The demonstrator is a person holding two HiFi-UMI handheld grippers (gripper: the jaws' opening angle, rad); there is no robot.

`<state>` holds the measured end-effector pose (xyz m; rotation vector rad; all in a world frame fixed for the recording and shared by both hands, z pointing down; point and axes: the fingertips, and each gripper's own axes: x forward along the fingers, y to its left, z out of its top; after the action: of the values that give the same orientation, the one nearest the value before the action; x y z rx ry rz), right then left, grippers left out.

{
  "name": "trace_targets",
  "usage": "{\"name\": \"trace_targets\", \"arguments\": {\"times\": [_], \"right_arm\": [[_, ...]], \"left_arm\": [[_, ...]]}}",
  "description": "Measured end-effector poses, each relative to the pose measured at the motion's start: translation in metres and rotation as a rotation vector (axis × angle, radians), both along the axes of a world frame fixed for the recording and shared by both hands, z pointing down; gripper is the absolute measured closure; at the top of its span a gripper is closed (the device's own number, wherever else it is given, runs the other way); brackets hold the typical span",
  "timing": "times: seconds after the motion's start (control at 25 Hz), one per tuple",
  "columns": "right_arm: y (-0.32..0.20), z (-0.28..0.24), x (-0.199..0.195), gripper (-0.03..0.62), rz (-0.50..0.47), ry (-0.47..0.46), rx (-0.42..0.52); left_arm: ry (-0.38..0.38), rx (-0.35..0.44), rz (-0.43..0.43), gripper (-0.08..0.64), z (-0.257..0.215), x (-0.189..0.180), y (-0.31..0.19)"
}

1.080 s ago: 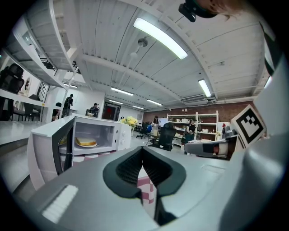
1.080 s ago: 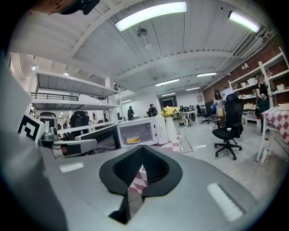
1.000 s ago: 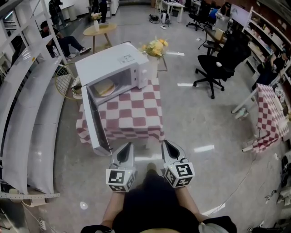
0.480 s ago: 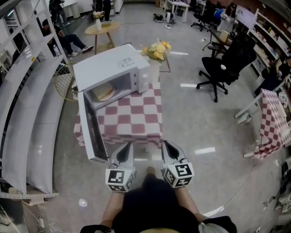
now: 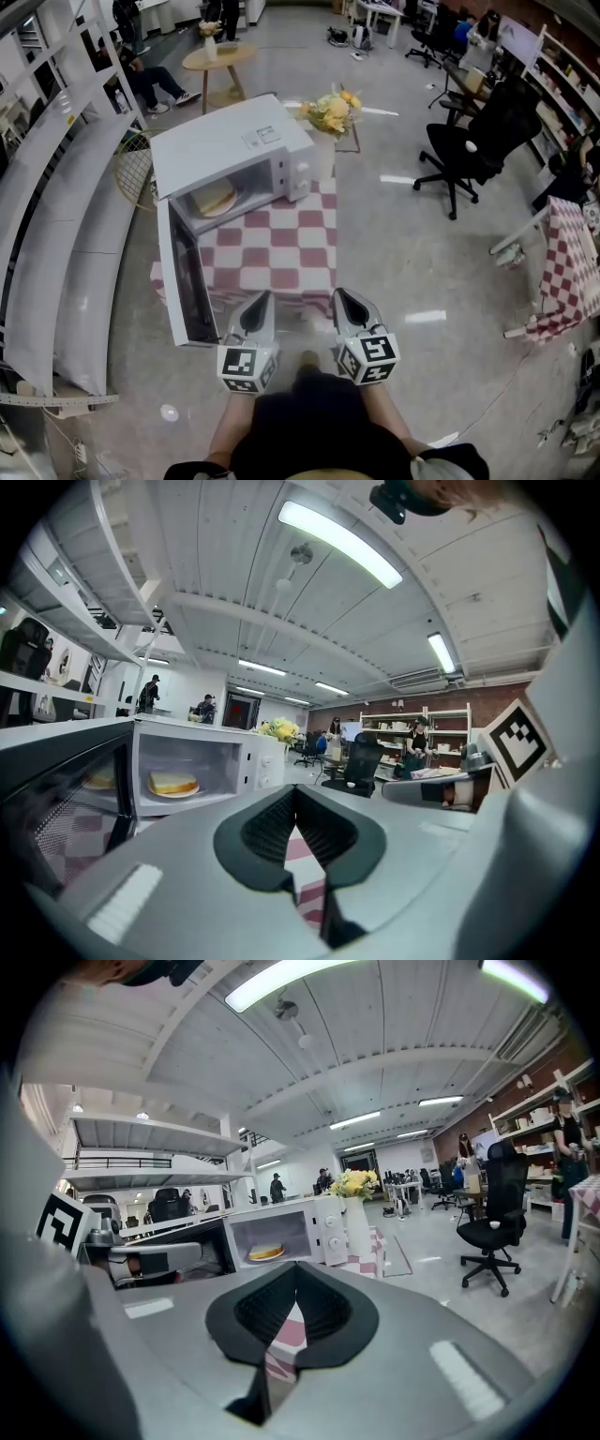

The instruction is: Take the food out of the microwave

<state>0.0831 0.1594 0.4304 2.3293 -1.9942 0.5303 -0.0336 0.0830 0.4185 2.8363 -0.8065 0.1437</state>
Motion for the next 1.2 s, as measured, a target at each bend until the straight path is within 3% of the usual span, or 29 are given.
{"name": "trace_targets", "arguments": {"times": [1.2], "right_arm": [[-0.051, 0.014, 0.044, 0.591, -0.160, -0.008, 0.019]], "left_arm": [[0.010, 0.011, -0.150, 0.549, 0.011, 0.039, -0.032]]}}
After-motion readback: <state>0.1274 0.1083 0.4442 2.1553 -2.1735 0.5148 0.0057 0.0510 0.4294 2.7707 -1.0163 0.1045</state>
